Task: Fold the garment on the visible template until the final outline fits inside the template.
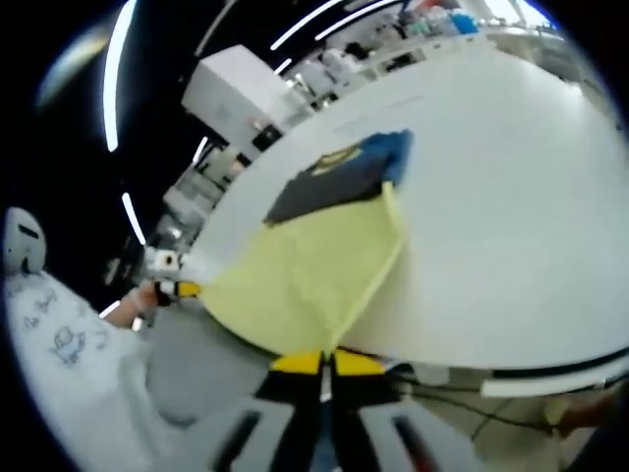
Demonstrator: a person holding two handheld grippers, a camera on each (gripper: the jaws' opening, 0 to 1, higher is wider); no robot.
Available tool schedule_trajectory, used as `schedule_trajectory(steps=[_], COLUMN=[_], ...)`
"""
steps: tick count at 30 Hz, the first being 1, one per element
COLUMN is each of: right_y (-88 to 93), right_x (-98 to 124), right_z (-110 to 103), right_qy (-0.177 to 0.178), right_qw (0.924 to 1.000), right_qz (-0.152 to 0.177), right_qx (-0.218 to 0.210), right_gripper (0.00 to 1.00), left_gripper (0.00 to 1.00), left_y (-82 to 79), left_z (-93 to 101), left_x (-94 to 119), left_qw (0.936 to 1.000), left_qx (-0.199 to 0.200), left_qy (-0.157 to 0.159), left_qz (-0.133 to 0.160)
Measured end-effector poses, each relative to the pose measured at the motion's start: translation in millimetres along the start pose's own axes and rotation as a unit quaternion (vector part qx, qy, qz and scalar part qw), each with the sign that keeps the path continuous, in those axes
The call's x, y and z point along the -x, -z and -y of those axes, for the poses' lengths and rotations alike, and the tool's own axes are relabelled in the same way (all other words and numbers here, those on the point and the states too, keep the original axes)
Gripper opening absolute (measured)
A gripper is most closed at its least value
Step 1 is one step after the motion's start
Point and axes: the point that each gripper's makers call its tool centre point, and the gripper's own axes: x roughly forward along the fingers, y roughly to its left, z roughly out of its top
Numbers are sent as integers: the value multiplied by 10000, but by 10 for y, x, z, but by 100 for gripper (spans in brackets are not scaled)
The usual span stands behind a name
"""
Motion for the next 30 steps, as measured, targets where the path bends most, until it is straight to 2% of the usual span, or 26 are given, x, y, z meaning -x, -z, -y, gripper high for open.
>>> schedule_trajectory(steps=[4, 9, 13, 21, 30], right_y=[-138, -441, -718, -1277, -1816], right_x=[86, 124, 128, -1, -222], right_z=[-46, -118, -136, -252, -262], right_qy=[-89, -214, -325, -388, -320], right_qw=[9999, 9992, 9980, 9951, 9919], right_qz=[114, 348, 526, 834, 1104], right_qx=[-42, 29, 117, 367, 549], right_gripper=[0, 0, 0, 0, 0], left_gripper=[0, 0, 0, 0, 0], left_y=[-151, -525, -858, -1420, -1917], left_z=[83, 194, 213, 67, -175], left_x=[68, 157, 180, 125, -29], left_qw=[9993, 9963, 9937, 9885, 9838], left_qx=[96, -76, -323, -588, -766], left_qy=[133, 306, 318, 329, 237], left_qz=[347, 803, 1022, 1355, 1601])
